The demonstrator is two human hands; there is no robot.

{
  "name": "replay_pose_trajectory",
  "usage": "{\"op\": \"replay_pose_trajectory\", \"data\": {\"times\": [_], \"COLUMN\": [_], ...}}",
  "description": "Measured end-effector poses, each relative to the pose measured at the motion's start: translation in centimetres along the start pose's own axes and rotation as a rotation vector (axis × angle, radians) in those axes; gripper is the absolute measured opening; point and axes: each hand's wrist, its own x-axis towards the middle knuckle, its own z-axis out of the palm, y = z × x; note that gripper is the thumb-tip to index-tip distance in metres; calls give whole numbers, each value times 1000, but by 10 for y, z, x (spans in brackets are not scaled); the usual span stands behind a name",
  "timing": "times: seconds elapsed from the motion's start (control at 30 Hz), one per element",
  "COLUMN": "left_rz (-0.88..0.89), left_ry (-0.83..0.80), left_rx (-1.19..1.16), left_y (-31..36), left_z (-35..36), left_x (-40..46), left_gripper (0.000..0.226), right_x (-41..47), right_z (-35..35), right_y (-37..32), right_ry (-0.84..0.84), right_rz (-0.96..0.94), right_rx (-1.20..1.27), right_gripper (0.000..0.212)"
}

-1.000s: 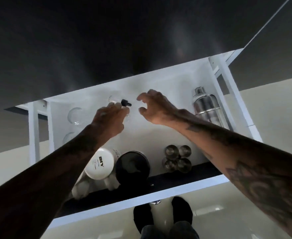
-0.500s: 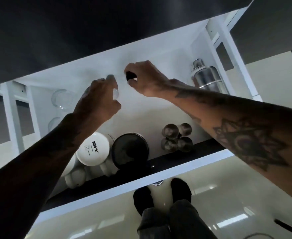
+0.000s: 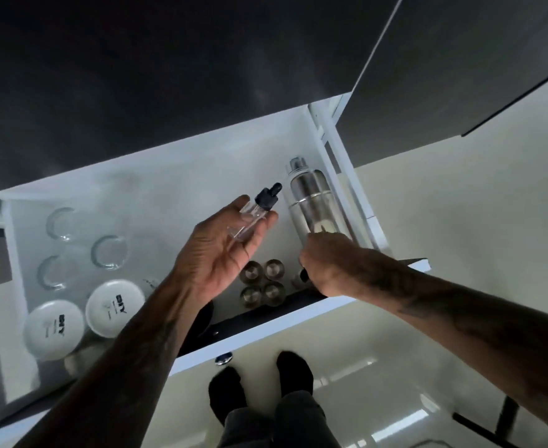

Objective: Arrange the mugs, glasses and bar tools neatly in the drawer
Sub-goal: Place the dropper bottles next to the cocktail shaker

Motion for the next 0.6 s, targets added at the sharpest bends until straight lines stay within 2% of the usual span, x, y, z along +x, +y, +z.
{"op": "replay_pose_trajectory", "data": {"times": [0.13, 0.23, 0.3, 0.37, 0.4, 0.5, 0.6], "left_rz": [-23, -42, -55, -65, -73, -71, -35], "left_ry": [-117, -124, -140, -154, -163, -219, -206], "left_rx": [-30, -24, -21, 8, 21, 71, 211], "left_y": [0, -1, -2, -4, -5, -7, -6], "left_z": [-3, -5, -5, -2, 1, 17, 25], "left_x": [-8, -11, -11, -10, -9, -5, -1], "left_gripper": [51, 39, 33, 32, 31, 25, 26], "right_x": [4, -9, -26, -44, -52, -61, -52], "right_z": [-7, -35, -64, -91, -99, -102, -87], "right_y": [-9, 6, 24, 37, 39, 25, 19], "right_ry": [-55, -157, -174, -91, -33, 213, 447], "right_rz": [-39, 23, 74, 28, -20, -129, -118], "right_rx": [-60, 151, 324, 473, 544, 657, 626], "right_gripper": [24, 26, 44, 64, 66, 43, 23]}}
